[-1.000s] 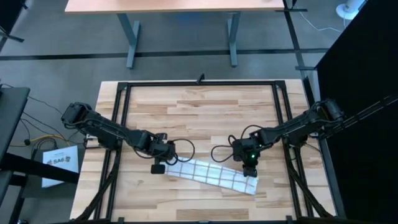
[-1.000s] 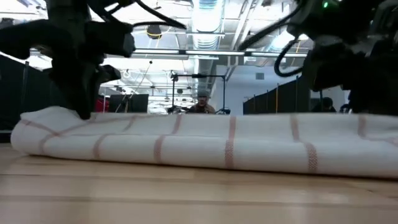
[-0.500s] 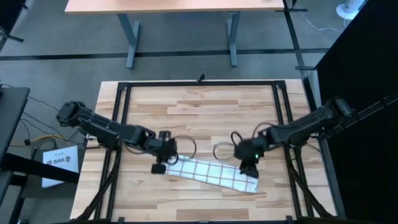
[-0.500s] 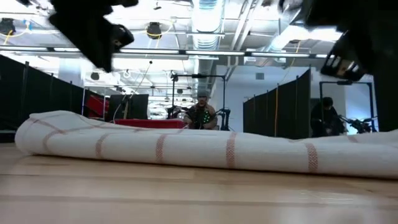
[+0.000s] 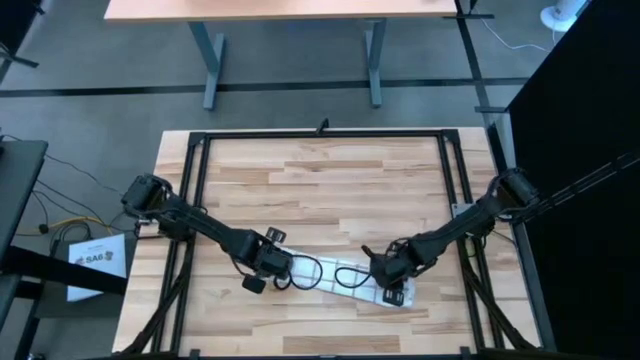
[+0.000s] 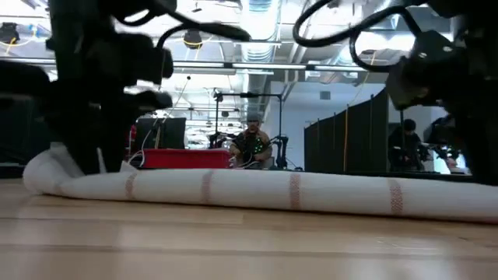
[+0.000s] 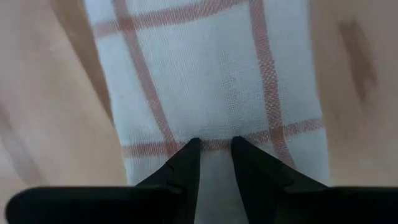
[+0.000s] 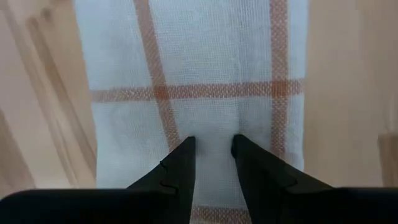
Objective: Roll towel
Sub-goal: Fold the white striped towel
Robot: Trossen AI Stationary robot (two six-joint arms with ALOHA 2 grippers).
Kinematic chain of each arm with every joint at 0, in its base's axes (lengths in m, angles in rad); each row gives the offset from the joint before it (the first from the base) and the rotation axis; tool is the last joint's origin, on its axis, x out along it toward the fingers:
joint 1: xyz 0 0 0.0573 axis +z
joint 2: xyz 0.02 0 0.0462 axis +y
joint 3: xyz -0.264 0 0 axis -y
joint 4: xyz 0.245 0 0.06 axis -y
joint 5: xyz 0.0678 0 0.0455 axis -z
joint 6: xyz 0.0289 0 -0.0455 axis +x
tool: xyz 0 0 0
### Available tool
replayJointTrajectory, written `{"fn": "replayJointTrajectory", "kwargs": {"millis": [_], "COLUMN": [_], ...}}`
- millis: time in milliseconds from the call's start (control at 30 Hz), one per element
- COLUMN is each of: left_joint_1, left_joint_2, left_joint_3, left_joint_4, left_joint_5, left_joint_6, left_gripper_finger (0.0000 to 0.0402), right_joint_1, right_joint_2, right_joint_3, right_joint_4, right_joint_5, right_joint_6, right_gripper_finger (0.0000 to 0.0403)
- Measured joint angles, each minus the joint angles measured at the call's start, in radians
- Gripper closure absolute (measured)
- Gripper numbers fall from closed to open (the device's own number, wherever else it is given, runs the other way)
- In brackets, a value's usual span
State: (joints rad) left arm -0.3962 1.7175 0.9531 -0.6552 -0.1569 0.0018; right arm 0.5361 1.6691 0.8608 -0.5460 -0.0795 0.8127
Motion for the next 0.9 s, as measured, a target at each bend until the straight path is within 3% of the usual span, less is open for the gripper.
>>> {"fn": "replayJointTrajectory", "kwargs": {"millis": [267, 900], "left_joint_1": [0.0, 0.0], "left_joint_2": [-0.073, -0.11], "left_joint_3": [-0.167, -0.224], "left_joint_4": [0.166, 0.237], "left_joint_5": [0.005, 0.017], "left_joint_6": [-0.153, -0.187], "left_gripper_finger": [0.032, 0.032], "right_joint_1": [0.107, 0.321], "right_joint_2": [-0.004, -0.067], "right_joint_3": [-0.01, -0.018], "right_joint_4": [-0.038, -0.171], "right_joint_5": [0.106, 0.104], "right_joint_6": [0.06, 0.347], "right_gripper_finger": [0.0303, 0.0303]}}
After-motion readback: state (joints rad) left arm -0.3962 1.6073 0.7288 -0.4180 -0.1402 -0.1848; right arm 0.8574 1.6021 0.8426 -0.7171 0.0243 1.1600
